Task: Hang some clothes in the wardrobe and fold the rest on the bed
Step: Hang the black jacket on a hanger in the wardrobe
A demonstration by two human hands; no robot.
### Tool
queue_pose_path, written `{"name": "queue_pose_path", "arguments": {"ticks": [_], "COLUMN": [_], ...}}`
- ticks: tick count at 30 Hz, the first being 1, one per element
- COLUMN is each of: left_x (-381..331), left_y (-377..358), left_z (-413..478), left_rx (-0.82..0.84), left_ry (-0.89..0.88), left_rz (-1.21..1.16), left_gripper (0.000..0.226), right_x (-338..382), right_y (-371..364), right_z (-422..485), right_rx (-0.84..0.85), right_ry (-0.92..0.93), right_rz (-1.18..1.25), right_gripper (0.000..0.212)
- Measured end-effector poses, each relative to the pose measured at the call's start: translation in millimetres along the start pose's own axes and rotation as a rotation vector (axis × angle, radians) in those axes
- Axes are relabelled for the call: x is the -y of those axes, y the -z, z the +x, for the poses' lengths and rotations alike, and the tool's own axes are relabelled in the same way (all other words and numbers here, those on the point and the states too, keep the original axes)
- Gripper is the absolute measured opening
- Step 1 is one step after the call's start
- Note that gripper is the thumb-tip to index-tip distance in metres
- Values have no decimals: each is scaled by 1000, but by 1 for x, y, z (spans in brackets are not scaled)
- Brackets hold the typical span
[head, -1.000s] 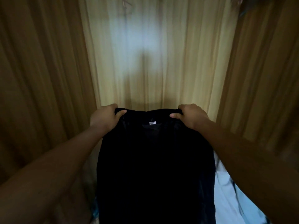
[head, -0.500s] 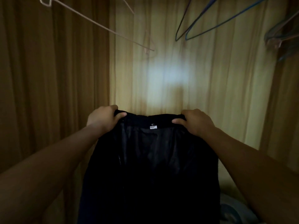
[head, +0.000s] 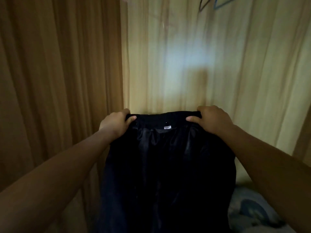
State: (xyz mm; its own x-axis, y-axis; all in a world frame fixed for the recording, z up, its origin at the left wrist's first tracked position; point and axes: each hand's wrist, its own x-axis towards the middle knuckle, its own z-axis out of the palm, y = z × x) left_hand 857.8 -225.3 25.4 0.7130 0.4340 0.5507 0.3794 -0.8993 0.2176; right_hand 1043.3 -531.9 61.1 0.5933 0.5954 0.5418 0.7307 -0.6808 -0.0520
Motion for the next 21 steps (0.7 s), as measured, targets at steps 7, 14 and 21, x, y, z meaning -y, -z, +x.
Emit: {"name": "queue_pose_path", "arguments": {"ticks": [7, 14, 21], "left_x": [25, 41, 30], "left_y": [-129, -216, -204], "left_z": [-82, -134, -128], "left_rx": [267, 589, 753], "left_ry": [29, 2, -13], "left_rz": [-59, -11, -55], "left_gripper": [17, 31, 42], "right_x": [-12, -18, -15], "right_y": [-139, -232, -195], "right_z": [-79, -148, -139], "right_rx": [312, 628, 652], "right_ry": [-70, -35, -130], "right_rz": [132, 8, 46], "right_gripper": [50, 43, 70]}}
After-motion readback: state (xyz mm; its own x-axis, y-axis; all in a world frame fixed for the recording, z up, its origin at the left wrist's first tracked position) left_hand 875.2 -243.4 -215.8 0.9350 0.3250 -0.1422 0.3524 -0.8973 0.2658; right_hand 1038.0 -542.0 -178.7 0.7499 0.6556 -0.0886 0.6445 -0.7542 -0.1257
